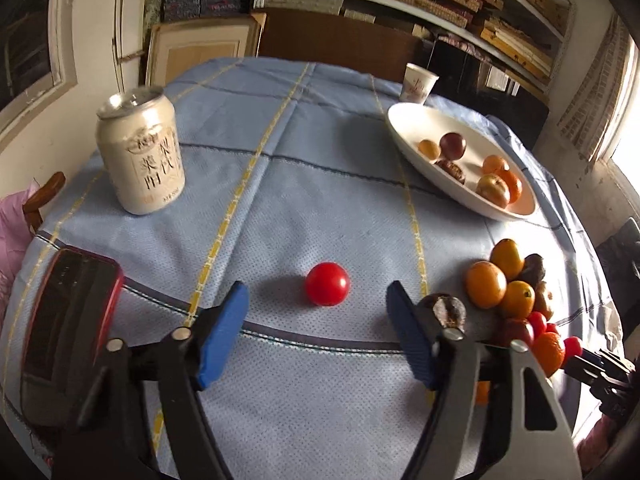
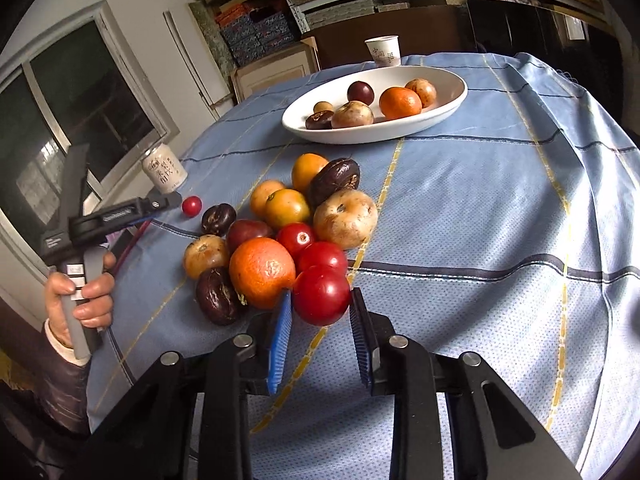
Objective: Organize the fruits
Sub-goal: 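Move both grippers back toward the remaining fruit pile, then grasp the red tomato with the left gripper while the right gripper grasps another red tomato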
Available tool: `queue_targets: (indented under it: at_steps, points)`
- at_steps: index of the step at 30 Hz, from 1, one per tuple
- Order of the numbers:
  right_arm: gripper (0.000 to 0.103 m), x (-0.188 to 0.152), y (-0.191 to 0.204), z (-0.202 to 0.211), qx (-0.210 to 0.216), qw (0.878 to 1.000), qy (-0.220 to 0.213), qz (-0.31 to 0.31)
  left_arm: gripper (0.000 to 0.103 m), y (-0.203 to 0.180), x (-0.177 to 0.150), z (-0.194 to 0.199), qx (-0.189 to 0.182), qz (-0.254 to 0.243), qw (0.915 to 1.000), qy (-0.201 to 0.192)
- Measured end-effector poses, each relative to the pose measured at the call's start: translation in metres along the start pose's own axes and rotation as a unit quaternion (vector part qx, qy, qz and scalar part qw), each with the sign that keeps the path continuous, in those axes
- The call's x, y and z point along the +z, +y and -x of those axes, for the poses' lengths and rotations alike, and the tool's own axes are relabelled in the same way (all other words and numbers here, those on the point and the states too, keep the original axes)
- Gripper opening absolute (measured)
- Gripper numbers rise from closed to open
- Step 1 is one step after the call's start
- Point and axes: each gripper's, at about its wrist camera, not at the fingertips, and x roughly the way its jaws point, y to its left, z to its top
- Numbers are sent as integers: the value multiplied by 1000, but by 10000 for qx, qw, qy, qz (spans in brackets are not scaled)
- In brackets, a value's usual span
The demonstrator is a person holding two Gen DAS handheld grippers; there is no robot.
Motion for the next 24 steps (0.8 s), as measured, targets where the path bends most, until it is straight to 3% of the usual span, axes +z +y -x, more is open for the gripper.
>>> queue_targets:
  at_steps: [3, 11, 24]
  points:
    - [30, 0, -1, 5, 72, 9999, -134, -39, 57, 1, 4, -11, -19, -9, 9999, 130]
    - [30, -1, -5, 11, 197, 9993, -295, -108, 46, -9, 7, -27, -18, -182, 9994, 301]
    - [30, -3, -7, 14, 224, 9989, -350, -206, 35, -24, 5, -32, 179, -536, 9980, 291]
